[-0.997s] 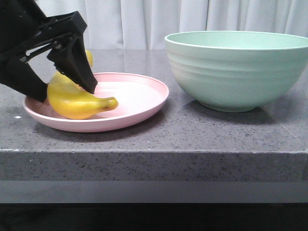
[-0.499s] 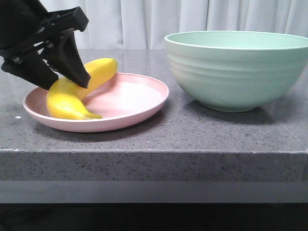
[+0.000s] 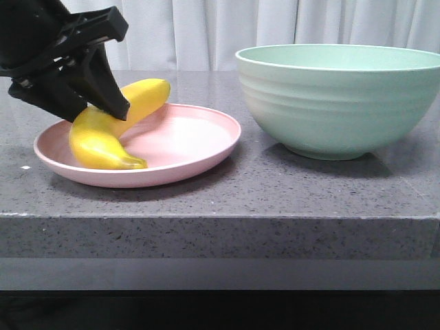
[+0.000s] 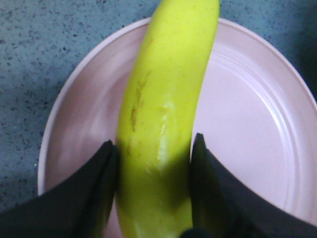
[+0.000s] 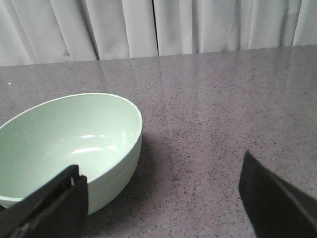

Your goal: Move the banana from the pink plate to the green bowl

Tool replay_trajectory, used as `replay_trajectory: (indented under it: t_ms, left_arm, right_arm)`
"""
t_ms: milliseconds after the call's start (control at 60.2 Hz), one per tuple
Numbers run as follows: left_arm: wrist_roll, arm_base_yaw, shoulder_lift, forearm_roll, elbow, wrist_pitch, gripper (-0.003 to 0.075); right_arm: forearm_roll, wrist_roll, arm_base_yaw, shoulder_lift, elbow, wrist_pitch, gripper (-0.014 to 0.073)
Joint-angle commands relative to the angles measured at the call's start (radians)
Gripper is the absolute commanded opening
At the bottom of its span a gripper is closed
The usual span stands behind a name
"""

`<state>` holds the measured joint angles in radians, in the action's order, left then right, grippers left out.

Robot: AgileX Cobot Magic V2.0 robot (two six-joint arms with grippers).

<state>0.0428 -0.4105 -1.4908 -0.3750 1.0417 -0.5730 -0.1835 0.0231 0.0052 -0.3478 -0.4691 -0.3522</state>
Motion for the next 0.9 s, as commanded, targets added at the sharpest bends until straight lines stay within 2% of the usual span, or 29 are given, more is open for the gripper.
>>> replay_trajectory:
  t_ms: [0, 299, 366, 682, 881]
  left_arm:
    - [-0.005, -0.008, 0.039, -0.024, 0.054, 0.073, 0.0093]
    - [0.058, -0.024, 0.147, -0.024, 0.227, 0.069, 0.0093]
    - [0.077, -0.046, 0.182, -0.024, 0.256, 0.065, 0.0093]
    - [0.077, -0.272, 0.244, -0.027, 0.275, 0.019, 0.0093]
    - [0.077, -0.39, 0.243, -0.027, 0.275, 0.013, 0.0093]
  right_arm:
    - [-0.008, -0.001, -0.003, -0.014, -0.029, 0.083, 0.0631]
    - [-0.012, -0.001, -0.003, -0.015, -0.032, 0.055, 0.0631]
    - [-0.048, -0.001, -0.003, -0.017, -0.039, 0.043, 0.0631]
    - [-0.424, 0.011, 0.02, -0.13, -0.141, -0.005, 0.0631]
    - [-0.7, 0.185, 0.125, -0.225, -0.209, -0.008, 0.0631]
